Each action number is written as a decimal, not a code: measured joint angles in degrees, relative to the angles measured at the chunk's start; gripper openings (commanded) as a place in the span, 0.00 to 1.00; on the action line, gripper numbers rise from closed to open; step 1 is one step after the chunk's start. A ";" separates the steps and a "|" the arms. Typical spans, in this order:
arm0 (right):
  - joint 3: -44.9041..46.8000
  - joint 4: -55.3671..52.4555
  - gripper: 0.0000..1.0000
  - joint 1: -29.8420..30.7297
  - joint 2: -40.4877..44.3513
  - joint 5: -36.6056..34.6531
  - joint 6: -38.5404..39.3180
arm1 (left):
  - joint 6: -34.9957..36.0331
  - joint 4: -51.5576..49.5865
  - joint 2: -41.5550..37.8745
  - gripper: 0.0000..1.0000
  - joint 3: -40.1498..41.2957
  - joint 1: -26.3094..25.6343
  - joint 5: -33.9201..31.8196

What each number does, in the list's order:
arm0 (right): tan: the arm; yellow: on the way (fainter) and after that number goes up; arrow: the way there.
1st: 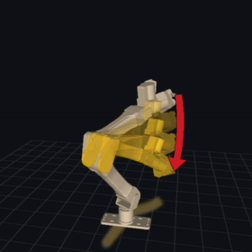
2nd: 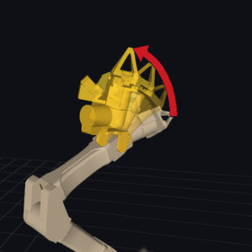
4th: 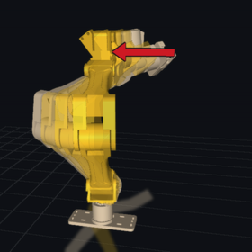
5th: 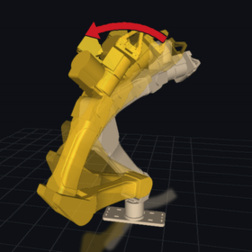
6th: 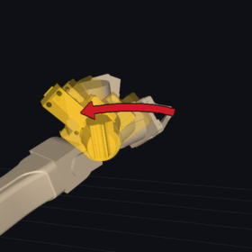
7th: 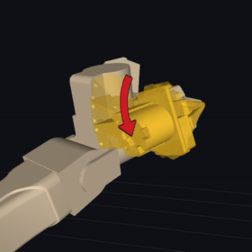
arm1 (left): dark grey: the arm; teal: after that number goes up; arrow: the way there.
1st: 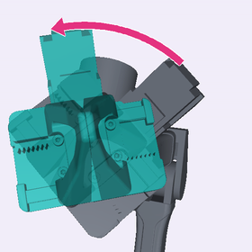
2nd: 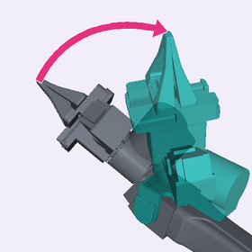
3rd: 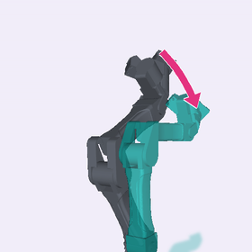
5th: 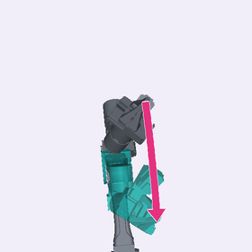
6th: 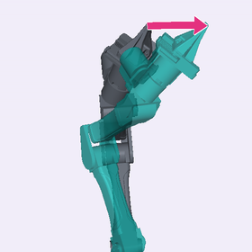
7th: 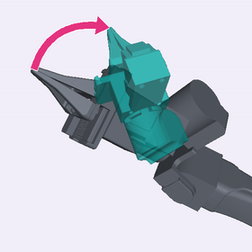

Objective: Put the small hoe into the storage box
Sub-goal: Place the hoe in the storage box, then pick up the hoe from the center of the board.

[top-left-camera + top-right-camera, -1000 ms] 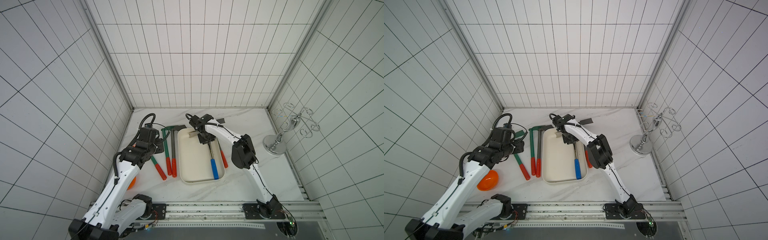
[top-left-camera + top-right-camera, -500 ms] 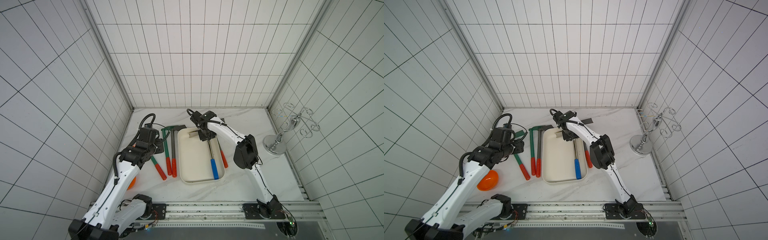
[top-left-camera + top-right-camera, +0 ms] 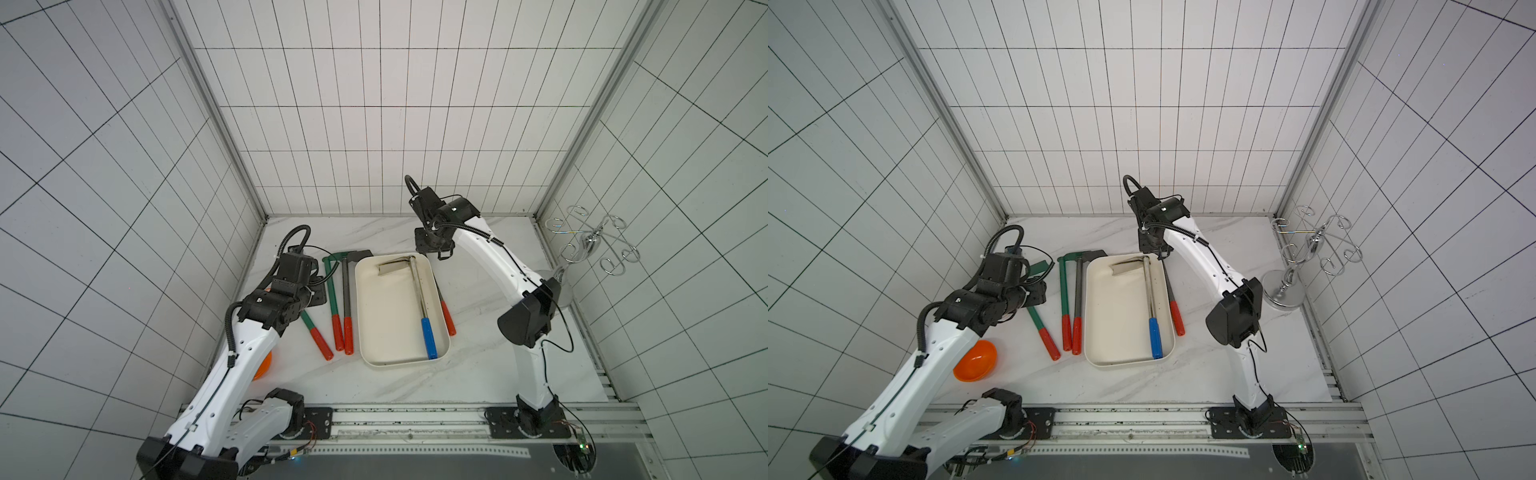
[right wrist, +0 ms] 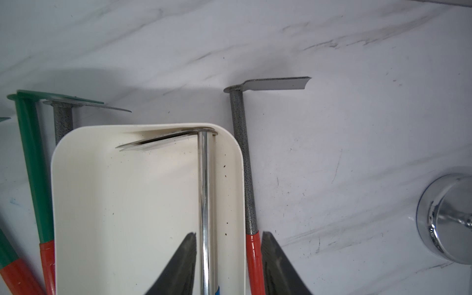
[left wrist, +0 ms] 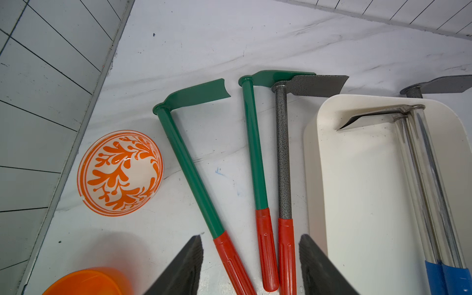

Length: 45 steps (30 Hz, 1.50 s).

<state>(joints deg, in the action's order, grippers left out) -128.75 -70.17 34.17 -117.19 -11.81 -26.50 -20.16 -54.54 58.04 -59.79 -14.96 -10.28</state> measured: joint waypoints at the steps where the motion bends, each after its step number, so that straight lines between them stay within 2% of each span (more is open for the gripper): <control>1: 1.97 0.90 0.43 -0.74 2.05 0.35 0.11 | -0.02 -0.13 0.09 0.62 -0.11 0.00 -0.11; 11: 25.35 10.12 0.43 -7.65 15.21 5.29 1.11 | -0.26 -0.76 2.34 0.62 -0.37 -0.02 -0.44; 19: 38.91 16.02 0.43 -10.69 22.08 10.12 1.73 | -0.42 -0.72 3.85 0.62 -0.96 -0.37 -0.70; 33: 52.06 20.63 0.43 -16.15 30.82 15.45 4.50 | 2.47 0.39 6.64 0.61 -0.98 -0.44 -0.74; 45: 58.34 21.64 0.43 -17.07 35.28 16.76 5.77 | 1.57 2.78 15.63 0.59 -3.10 -0.48 0.87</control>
<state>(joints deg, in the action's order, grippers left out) -70.41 -48.53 17.10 -81.91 4.95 -20.73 -18.59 -51.77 73.67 -62.89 -15.44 -9.41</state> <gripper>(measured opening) 0.426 0.599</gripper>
